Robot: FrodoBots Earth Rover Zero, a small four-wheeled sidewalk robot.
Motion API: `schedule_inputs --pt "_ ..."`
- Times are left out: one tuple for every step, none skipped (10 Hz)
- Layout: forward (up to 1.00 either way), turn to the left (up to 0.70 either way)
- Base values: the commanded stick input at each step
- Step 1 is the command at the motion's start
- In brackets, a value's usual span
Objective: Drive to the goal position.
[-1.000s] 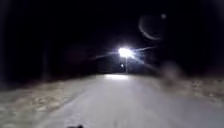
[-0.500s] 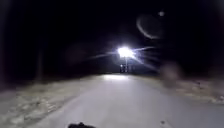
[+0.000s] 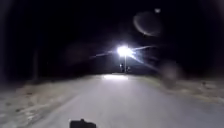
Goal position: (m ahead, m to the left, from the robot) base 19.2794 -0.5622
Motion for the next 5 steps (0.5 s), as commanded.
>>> schedule_inputs --pt "1.0 0.12" --pt "1.0 0.16" --pt "1.0 0.11" --pt "1.0 0.06" --pt "1.0 0.06"
